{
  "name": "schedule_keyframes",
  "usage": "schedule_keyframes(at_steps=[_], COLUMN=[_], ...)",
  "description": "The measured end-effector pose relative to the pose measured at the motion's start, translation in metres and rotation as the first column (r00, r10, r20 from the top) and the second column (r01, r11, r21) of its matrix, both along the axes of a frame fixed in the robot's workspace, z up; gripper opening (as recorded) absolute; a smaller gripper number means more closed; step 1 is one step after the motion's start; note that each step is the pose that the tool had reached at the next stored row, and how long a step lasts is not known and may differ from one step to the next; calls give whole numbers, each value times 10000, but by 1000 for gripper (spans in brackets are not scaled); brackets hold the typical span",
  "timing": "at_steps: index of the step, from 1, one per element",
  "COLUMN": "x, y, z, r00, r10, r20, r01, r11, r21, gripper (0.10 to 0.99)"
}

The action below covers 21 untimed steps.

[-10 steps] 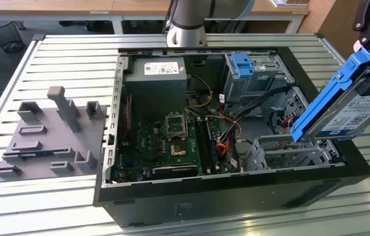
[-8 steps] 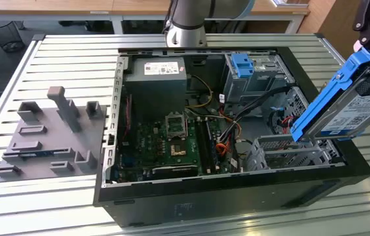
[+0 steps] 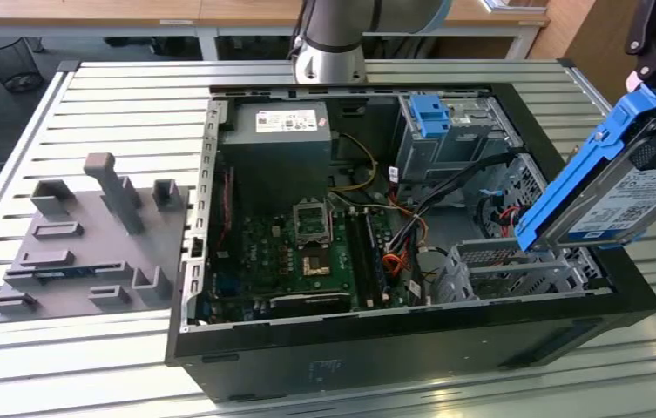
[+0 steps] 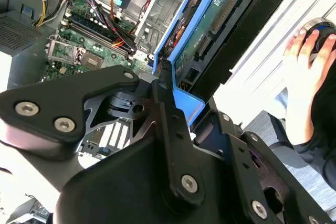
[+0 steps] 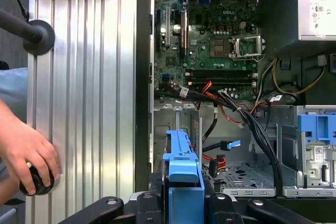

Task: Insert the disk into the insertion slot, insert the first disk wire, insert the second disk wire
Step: 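Insert the disk into the insertion slot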

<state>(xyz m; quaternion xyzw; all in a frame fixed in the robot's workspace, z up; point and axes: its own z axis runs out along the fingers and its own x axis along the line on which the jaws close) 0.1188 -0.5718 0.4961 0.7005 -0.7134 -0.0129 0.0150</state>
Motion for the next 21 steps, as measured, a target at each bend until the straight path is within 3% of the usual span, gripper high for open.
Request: schedule_keyframes(at_steps=[5, 8, 10, 13, 21], x=[-57, -88, -114, -159, -181], y=[0, 1, 1, 1, 1], z=[-6, -19, -33, -54, -88], r00=[10000, 10000, 9999, 9994, 9993], r10=[0, 1, 2, 0, 1], r20=[13, 59, 147, 348, 364], r01=[0, -1, -2, 0, -1], r11=[10000, 10000, 10000, 10000, 10000], r21=[0, -1, 0, 1, 1], gripper=[369, 369, 369, 369, 369])
